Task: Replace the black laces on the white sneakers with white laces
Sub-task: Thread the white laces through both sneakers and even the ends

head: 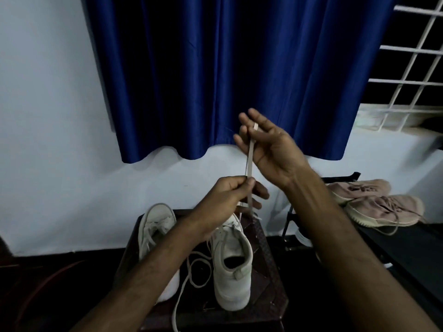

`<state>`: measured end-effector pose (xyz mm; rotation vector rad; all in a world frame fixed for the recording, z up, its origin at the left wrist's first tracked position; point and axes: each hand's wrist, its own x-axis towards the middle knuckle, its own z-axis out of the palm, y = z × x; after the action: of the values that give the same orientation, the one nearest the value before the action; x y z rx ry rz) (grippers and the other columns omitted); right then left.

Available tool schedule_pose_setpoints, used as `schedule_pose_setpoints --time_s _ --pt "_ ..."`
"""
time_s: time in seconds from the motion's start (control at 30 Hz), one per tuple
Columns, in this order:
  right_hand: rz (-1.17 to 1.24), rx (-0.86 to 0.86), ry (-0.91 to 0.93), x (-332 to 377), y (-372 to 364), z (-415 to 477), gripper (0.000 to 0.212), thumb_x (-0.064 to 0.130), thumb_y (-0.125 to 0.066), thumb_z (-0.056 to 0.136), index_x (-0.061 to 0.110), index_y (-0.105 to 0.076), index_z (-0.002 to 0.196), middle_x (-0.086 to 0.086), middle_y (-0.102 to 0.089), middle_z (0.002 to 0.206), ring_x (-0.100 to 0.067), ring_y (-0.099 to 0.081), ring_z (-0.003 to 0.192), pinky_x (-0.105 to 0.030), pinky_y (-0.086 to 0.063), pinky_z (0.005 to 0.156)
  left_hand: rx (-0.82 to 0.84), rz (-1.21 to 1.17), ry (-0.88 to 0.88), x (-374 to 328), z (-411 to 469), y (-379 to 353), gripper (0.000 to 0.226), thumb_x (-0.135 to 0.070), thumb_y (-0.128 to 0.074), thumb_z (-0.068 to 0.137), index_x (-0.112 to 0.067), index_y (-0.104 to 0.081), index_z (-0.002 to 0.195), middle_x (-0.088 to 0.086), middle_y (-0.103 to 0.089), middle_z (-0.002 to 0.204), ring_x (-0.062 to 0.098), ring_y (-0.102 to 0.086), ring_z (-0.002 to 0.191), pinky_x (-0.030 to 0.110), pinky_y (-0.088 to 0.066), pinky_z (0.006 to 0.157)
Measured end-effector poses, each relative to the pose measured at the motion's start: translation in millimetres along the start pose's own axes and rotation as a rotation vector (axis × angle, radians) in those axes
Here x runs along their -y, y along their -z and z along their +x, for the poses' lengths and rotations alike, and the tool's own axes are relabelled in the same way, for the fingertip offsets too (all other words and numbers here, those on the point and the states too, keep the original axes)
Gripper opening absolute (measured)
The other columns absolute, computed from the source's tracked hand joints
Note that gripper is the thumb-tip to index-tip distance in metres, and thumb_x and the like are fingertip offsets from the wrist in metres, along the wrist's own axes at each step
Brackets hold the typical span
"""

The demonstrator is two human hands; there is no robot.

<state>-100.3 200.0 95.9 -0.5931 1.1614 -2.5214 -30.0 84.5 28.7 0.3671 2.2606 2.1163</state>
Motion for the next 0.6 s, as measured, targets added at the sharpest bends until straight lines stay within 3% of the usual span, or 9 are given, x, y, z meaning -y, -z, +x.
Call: schedule_pose_setpoints --time_s 0.13,0.3,0.37,0.47,0.6 --pt "0.045 -0.152 0.103 31 5 -2 0.031 -0.011 -0.038 0.096 0.009 -0.061 0.105 -0.007 -0.072 0.095 -0.013 -0.067 0.076 -0.032 -0.058 0.084 0.003 0.001 -0.041 -7 -15 14 0.031 -0.024 -0.040 0.106 -0.006 -0.061 0.092 0.007 -0.067 0.081 0.018 -0.061 0.067 0.037 -0.050 0.074" --pt "-0.169 -0.290 0.042 17 45 -13 0.031 -0.005 -0.036 0.099 0.010 -0.062 0.104 -0.006 -0.071 0.096 -0.014 -0.067 0.074 -0.026 -0.059 0.068 0.078 0.085 -0.026 3 -23 10 0.027 -0.015 -0.041 0.105 -0.007 -0.067 0.101 0.000 -0.070 0.085 0.016 -0.060 0.075 0.025 -0.049 0.070" --pt "-0.297 -0.253 -0.054 -10 61 -23 0.028 0.000 -0.036 0.101 0.008 -0.062 0.107 -0.006 -0.071 0.100 -0.016 -0.065 0.081 -0.026 -0.058 0.070 0.076 0.216 -0.105 6 -20 -10 0.024 -0.011 -0.048 0.102 -0.011 -0.072 0.102 -0.006 -0.071 0.095 0.009 -0.063 0.087 0.018 -0.050 0.077" --pt "-0.276 -0.225 -0.164 -50 84 -40 0.021 0.005 -0.042 0.101 0.003 -0.061 0.110 -0.011 -0.069 0.099 -0.018 -0.067 0.081 -0.025 -0.058 0.066 0.024 0.514 -0.217 10 -8 -36 0.018 -0.012 -0.063 0.093 -0.020 -0.078 0.099 -0.010 -0.063 0.099 0.005 -0.061 0.098 0.020 -0.047 0.090" --pt "-0.289 -0.309 -0.208 -80 111 -62 0.019 -0.001 -0.044 0.099 -0.003 -0.061 0.106 -0.015 -0.065 0.085 -0.016 -0.068 0.066 -0.022 -0.055 0.055 0.004 0.804 -0.082 30 0 -47 0.017 -0.020 -0.080 0.078 -0.022 -0.079 0.095 -0.004 -0.074 0.097 0.008 -0.067 0.094 0.019 -0.049 0.081"
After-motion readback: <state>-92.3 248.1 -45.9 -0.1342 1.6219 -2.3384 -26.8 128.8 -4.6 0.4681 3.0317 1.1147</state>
